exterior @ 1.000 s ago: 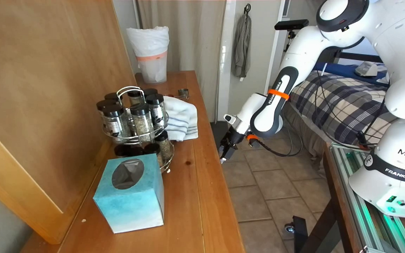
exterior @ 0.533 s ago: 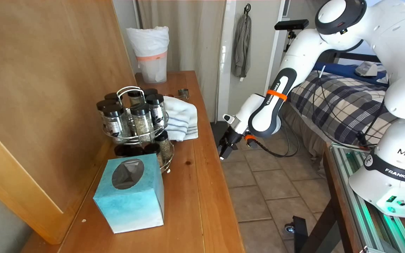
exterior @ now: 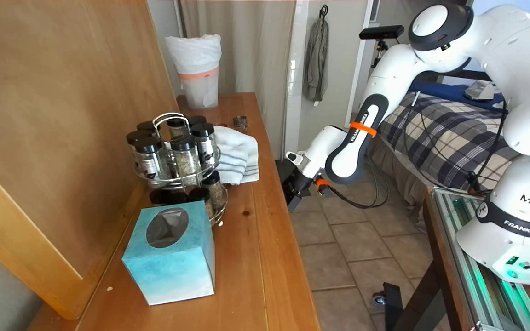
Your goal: Close the open drawer
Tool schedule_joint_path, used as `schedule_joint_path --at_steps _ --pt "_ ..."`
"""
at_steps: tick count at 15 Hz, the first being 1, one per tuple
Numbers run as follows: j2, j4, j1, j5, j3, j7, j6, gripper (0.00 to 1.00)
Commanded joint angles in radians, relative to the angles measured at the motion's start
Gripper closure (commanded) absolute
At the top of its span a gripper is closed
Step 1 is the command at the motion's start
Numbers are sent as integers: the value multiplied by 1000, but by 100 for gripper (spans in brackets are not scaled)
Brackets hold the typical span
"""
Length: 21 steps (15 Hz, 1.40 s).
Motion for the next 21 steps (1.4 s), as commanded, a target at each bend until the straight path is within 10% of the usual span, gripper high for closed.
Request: schedule_joint_path --at_steps 1,11,21 --pt "107 76 -16 -84 42 -2 30 0" --pt "245 130 -88 -159 105 -51 51 0" --pt "-175 -109 120 -18 -186 302 48 0"
